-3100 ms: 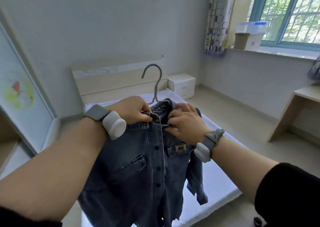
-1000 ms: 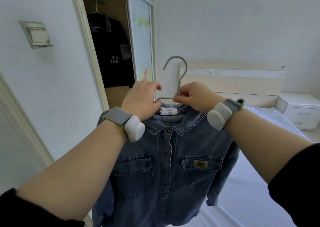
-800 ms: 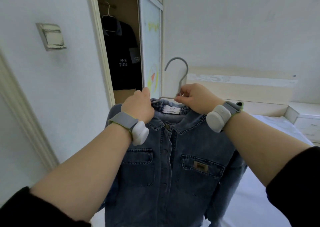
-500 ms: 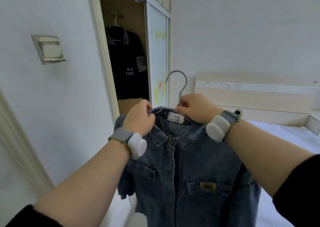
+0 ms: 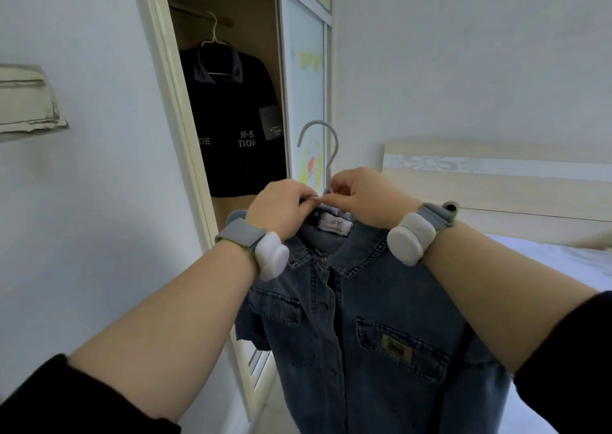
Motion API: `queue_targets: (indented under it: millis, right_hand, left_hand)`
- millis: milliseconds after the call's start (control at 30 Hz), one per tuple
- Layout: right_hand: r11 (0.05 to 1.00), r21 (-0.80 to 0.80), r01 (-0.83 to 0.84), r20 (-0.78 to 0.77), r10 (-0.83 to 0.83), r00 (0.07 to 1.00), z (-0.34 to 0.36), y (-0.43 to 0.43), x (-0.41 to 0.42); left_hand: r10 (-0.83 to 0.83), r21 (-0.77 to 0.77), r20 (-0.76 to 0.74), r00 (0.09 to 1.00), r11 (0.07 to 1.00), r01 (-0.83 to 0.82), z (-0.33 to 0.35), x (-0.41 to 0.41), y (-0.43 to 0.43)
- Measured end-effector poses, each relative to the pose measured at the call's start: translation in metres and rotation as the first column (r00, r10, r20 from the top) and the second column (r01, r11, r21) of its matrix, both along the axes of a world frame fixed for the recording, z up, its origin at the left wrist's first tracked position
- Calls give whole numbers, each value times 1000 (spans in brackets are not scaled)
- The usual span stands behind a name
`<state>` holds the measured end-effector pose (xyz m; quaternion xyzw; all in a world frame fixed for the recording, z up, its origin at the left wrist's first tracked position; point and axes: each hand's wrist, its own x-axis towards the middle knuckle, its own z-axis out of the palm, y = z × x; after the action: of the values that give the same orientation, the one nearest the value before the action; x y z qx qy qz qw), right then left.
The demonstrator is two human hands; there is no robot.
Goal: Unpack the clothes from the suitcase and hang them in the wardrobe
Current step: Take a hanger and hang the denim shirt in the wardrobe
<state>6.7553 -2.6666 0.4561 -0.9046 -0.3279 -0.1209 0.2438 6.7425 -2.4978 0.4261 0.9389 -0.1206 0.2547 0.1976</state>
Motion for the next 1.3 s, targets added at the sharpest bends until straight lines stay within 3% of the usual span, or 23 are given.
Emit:
queue_targets:
  millis: [167,300,433,500,567,767,867,967,1067,1167,1300]
  right_hand:
    - [984,-81,162,92,-154,984,-24,2,48]
    - [954,-20,300,106,-296,949,-39,21,89]
    - [919,77,387,-31,-386,922,-39,26,112]
    - [897,-7,442,-43,-442,896,-45,32,126]
    - [868,-113,484,45,-483,875,-51,34,136]
    - [819,-195,539,140,-521,842,-46,36,161]
    - [823,-301,481,-39,-514,857,-32,40,180]
    - [835,-271,479,-299,-546,783,-22,38,198]
    - [816,-302,493,-387,-578,719,-21,27,235]
    - [859,-184,477,-512,-498,700,-29,23,283]
    - [923,-37,382,-554,-338,761,-37,24,344]
  left_hand:
    - [26,-101,37,999,995,-22,-4,59,22]
    - [-16,-89,22,1000,996,18,-8,122,52]
    - [-28,-174,44,999,984,35,-6,163,80]
    - [-24,-229,34,999,973,31,-9,188,101]
    - [-37,-273,25,999,961,42,-9,205,109]
    - [-107,-398,15,994,911,104,0,241,116]
    - [-139,-412,-2,990,903,126,4,259,117]
    - [-147,-403,-2,989,905,134,1,277,119]
    - [-120,-419,19,993,901,117,1,306,123]
    - [-77,-402,28,997,912,82,3,344,123]
    - [-24,-400,36,999,916,36,10,388,127]
